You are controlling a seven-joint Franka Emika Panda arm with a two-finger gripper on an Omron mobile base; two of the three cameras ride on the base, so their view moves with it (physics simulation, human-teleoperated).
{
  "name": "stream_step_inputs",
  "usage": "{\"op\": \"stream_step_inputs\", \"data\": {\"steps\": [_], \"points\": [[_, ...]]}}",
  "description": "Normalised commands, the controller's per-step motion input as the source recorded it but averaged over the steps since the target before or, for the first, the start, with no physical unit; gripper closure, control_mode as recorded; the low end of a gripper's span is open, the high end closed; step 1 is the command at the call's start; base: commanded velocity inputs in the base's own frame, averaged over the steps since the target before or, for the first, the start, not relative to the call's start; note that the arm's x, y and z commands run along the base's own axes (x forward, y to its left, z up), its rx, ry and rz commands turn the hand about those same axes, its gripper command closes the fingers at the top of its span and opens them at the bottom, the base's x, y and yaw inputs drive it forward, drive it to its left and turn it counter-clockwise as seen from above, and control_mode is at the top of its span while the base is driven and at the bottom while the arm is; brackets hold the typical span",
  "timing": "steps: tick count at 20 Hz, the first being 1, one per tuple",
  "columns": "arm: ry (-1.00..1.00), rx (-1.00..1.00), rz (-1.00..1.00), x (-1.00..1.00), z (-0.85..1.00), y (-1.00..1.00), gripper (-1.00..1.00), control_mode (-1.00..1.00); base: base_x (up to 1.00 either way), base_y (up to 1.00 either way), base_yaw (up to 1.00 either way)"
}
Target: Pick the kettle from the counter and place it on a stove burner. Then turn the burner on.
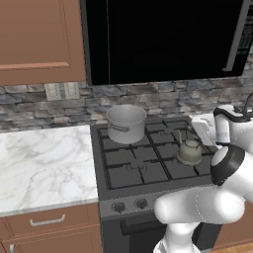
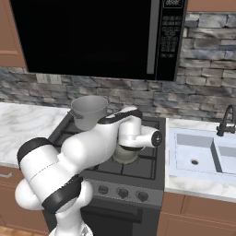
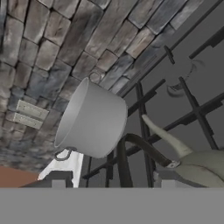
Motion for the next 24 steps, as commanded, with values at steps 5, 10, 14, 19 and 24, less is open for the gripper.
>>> {"op": "stream_step_inputs", "data": {"steps": [5, 10, 14, 19, 24], "points": [[0.00, 0.00, 0.00, 0.00, 0.15, -0.01, -1.00, -1.00, 0.00, 0.00, 0.00], [0.00, 0.00, 0.00, 0.00, 0.22, -0.11, -1.00, -1.00, 0.00, 0.00, 0.00], [0.00, -0.02, 0.00, -0.02, 0.19, -0.23, -1.00, -1.00, 0.00, 0.00, 0.00], [0.00, -0.10, 0.02, -0.37, 0.15, -0.34, -1.00, -1.00, 0.00, 0.00, 0.00], [-0.01, -0.24, 0.01, -0.91, 0.02, -0.31, -1.00, -1.00, 0.00, 0.00, 0.00]]}}
